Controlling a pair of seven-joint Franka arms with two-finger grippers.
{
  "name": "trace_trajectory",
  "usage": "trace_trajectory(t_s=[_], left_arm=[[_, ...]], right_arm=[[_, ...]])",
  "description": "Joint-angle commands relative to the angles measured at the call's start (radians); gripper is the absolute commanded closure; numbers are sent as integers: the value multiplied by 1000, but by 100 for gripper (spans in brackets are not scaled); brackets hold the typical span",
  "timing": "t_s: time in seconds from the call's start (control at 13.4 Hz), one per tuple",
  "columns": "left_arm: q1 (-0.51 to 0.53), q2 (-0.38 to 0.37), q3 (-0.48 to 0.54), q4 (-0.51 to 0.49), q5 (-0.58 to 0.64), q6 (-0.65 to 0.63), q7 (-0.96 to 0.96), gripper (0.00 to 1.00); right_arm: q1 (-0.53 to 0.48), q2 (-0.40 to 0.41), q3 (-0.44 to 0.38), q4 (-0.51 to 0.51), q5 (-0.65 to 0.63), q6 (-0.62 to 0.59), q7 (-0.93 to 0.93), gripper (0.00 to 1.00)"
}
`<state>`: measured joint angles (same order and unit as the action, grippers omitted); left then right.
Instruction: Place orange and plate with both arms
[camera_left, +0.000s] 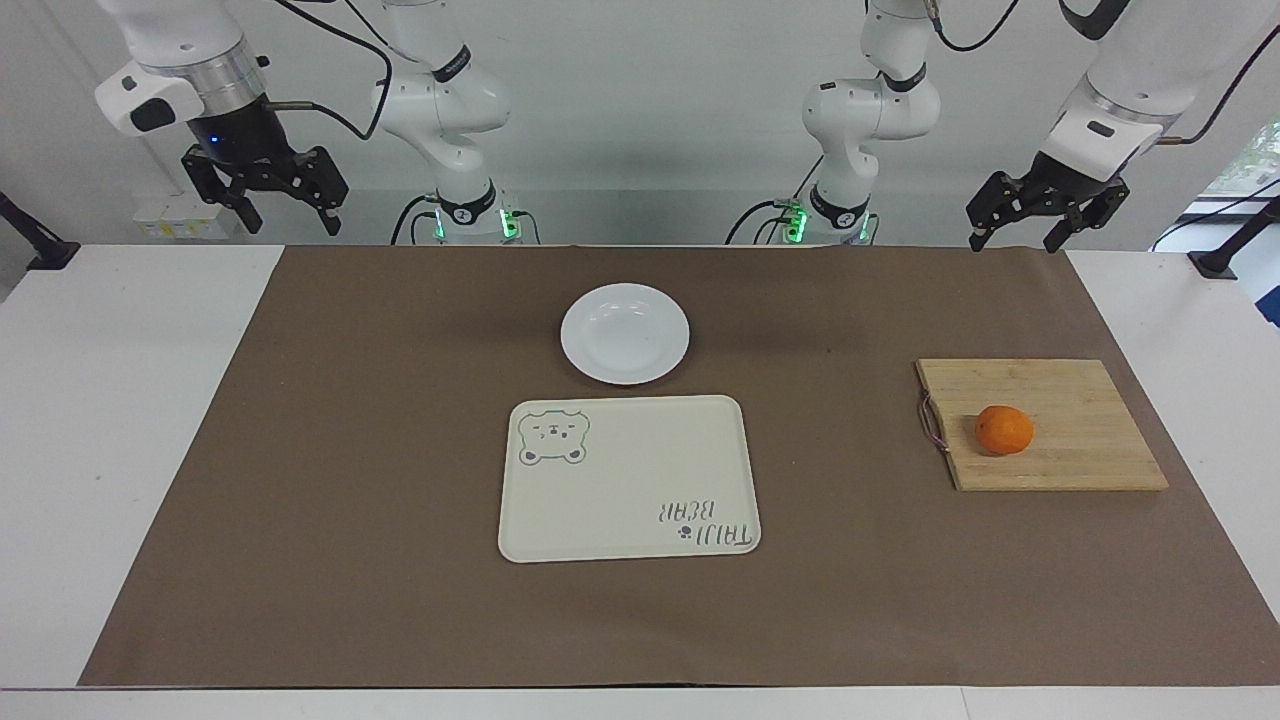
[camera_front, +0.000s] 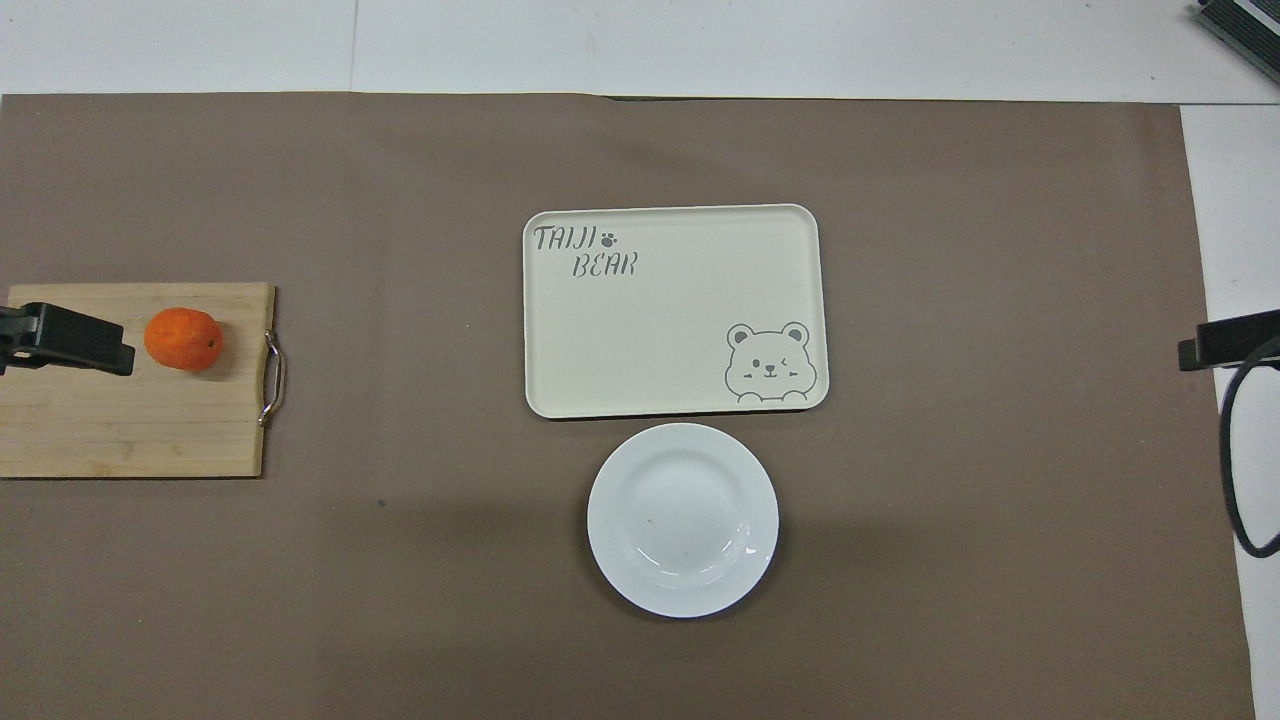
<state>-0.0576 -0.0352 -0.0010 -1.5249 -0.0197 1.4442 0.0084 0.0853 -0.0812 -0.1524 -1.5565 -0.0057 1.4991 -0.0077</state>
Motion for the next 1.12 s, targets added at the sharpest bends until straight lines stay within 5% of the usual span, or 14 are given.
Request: trace_trajectory(t_s=[0.0, 1.04], left_arm=[[9, -25, -2, -31, 1, 19, 13, 0], [105, -18, -1, -147, 1, 178, 146, 0]], right_arm=[[-9, -11, -3, -5, -5, -3, -6, 0], [-4, -15, 10, 1, -36, -39, -14, 0]])
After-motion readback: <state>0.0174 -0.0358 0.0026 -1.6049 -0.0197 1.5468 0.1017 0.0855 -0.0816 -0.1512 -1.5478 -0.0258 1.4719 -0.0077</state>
